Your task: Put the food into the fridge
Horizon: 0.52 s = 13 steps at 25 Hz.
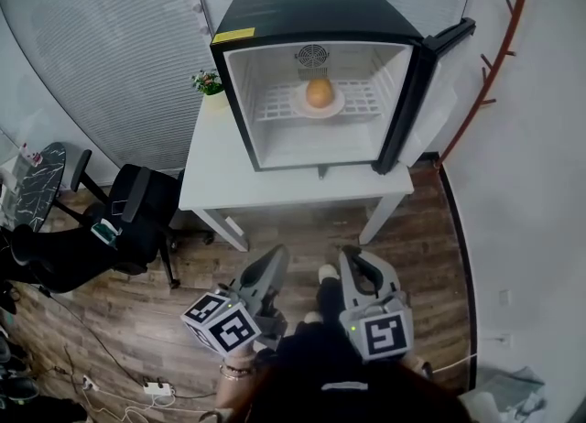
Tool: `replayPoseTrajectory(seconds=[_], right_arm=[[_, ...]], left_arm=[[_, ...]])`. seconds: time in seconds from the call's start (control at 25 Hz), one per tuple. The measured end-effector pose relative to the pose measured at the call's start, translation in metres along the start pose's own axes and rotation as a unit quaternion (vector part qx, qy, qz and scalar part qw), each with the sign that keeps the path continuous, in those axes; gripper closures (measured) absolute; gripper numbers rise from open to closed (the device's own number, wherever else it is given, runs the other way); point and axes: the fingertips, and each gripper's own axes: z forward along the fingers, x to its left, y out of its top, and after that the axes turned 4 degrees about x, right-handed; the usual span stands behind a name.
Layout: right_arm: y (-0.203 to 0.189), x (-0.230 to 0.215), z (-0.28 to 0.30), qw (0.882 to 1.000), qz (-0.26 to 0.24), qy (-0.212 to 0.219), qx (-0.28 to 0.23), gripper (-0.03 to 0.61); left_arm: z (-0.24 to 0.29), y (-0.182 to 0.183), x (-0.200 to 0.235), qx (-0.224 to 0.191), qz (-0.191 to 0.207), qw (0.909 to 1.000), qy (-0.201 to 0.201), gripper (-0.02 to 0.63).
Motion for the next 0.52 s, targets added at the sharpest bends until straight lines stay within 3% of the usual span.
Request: replayPoseTrajectory(seconds=[0.2, 0.52], right_arm=[[-0.003, 0.009, -0.003, 1.0, -0.019, 0.007, 0.01, 0.578], [-0.002, 0.003, 0.006, 1.0, -0.025, 0.004, 0.011, 0.578]], left_arm=[[0.003, 0.001, 0.006, -0.009, 0.0, 0.9999, -0.007, 0.614], [0.016, 0.002, 0.011, -0.009, 0.033, 0.9994, -0.004, 0.614]])
